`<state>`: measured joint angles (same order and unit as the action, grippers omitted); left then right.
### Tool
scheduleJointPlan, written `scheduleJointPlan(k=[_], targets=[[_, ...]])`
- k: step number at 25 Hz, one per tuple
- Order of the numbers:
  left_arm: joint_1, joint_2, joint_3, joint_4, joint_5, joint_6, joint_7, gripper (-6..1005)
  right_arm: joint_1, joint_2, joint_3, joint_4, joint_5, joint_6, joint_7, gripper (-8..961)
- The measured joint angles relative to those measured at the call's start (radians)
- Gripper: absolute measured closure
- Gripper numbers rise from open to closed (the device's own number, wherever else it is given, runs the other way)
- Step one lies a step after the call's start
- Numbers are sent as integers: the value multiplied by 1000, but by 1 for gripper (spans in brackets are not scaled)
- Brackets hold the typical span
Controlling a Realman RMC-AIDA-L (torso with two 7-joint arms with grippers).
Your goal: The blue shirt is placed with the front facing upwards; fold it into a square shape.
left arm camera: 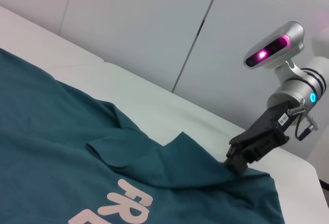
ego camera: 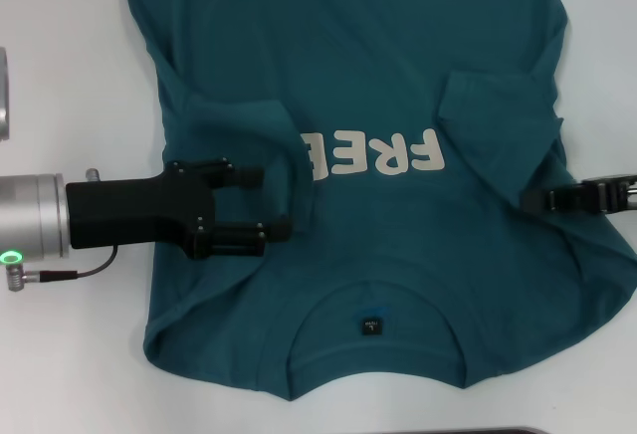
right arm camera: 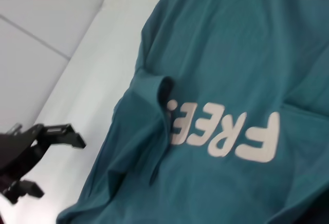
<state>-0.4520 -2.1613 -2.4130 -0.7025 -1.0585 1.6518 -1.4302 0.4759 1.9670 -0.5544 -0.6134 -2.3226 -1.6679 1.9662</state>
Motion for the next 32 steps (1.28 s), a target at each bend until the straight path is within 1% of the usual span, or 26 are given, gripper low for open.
scheduleJointPlan(k=[4, 10, 15, 23, 28, 30, 32], targets=[[1, 0, 0, 0, 0, -1, 2, 125, 22, 2, -47, 10, 0, -1, 13, 852], [2, 0, 0, 0, 0, -4, 3, 126, 35, 2, -45, 15, 4, -2, 23, 686], [-3, 0, 0, 0, 0, -3, 3, 126, 60, 2, -47, 16, 5, 5, 25, 443], [-6, 2, 0, 0, 0, 1, 4, 126, 125, 17, -76, 43, -3, 11, 47, 314], [-6, 2, 0, 0, 0, 2, 6, 126, 137, 25, -140, 39, -4, 7, 73, 313], [-6, 2, 0, 0, 0, 3, 5, 125, 132, 25, -143, 35, -2, 6, 78, 313], [-5, 1, 0, 0, 0, 3, 6, 125, 121, 21, -124, 33, 7, 9, 77, 313]])
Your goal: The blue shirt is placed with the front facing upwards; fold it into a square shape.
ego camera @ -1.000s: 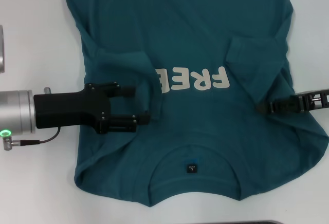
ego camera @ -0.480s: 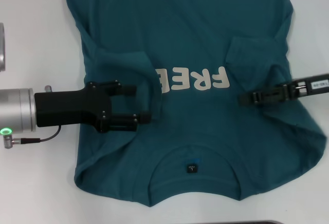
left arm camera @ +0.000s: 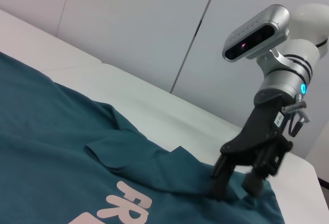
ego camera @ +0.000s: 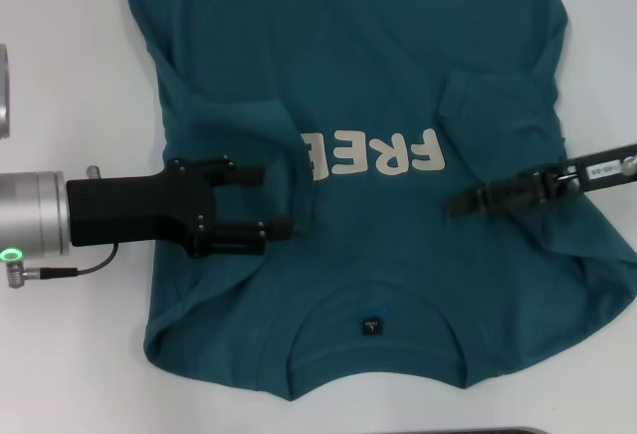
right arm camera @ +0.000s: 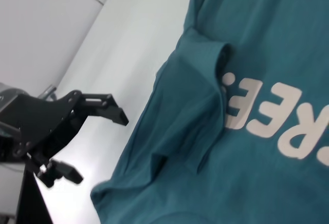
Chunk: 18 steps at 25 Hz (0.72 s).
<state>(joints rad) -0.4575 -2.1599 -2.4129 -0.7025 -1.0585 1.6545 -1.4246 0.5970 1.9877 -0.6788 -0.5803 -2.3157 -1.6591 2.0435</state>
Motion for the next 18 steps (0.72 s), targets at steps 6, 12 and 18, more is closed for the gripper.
scheduleJointPlan(k=[6, 12, 18], targets=[[-3, -1, 1, 0, 0, 0, 0, 125, -45, -27, 84, -2, 6, 23, -1, 313], [-3, -2, 11, 0, -1, 0, -1, 125, -95, -52, 134, -12, 3, 72, 24, 312], [-3, -2, 13, 0, -1, 0, -1, 125, -119, -63, 139, -43, 3, 112, 63, 312]])
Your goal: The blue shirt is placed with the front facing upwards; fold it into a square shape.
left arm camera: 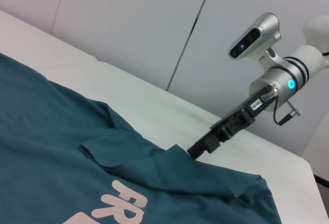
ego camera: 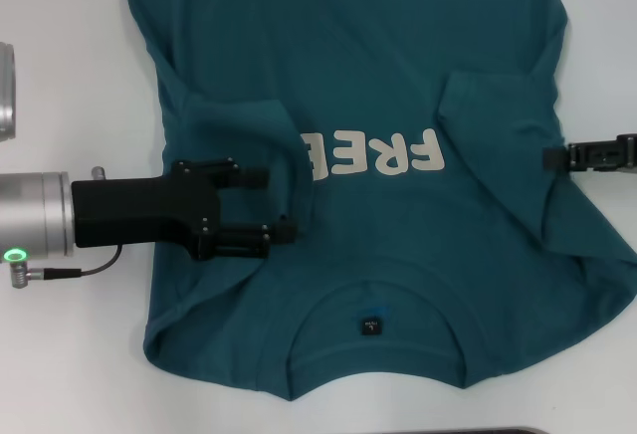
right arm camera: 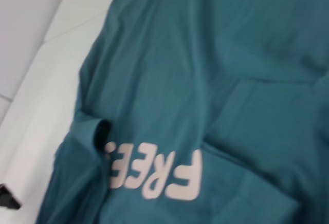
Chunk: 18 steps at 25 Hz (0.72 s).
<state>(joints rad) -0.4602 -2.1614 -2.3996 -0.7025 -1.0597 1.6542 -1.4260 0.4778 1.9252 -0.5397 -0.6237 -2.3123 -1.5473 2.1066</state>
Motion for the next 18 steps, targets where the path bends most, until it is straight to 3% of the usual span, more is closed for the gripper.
scheduleJointPlan(k=[7, 18], targets=[[1, 0, 1, 0, 0, 5, 0, 125, -3, 1, 4, -8, -1, 31, 14, 313], [1, 1, 1, 0, 0, 8, 1, 125, 23, 31, 2, -8, 1, 87, 24, 324]])
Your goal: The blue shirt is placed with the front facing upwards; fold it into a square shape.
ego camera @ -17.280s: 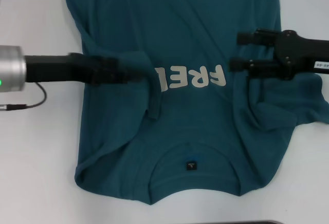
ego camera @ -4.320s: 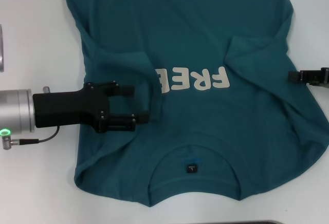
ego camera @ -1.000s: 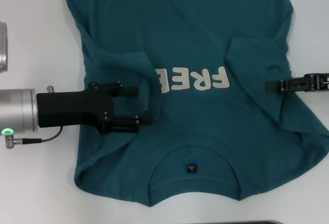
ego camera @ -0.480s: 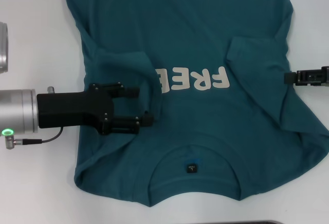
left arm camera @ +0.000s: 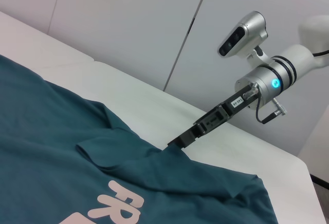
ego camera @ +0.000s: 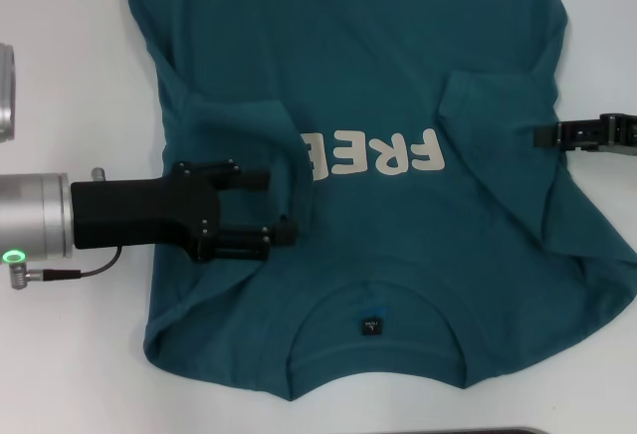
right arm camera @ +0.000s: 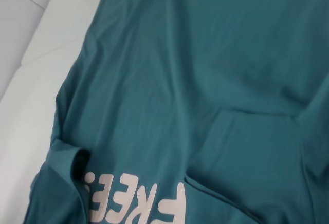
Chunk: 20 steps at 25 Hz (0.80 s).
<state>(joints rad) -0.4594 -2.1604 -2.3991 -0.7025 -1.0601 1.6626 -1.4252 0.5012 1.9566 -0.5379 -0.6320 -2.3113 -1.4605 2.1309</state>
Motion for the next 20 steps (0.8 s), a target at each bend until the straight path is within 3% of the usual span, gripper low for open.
scheduleJointPlan(k=[7, 18, 20], targets=[[-1, 1, 0, -1, 0, 0, 0, 126, 10, 1, -16, 4, -24, 38, 44, 530], [-1, 1, 0, 0, 0, -2, 3, 126, 21, 1, -33, 0, -36, 21, 47, 748], [-1, 1, 0, 0, 0, -2, 3, 126, 26, 3, -34, 0, -35, 6, 38, 937]])
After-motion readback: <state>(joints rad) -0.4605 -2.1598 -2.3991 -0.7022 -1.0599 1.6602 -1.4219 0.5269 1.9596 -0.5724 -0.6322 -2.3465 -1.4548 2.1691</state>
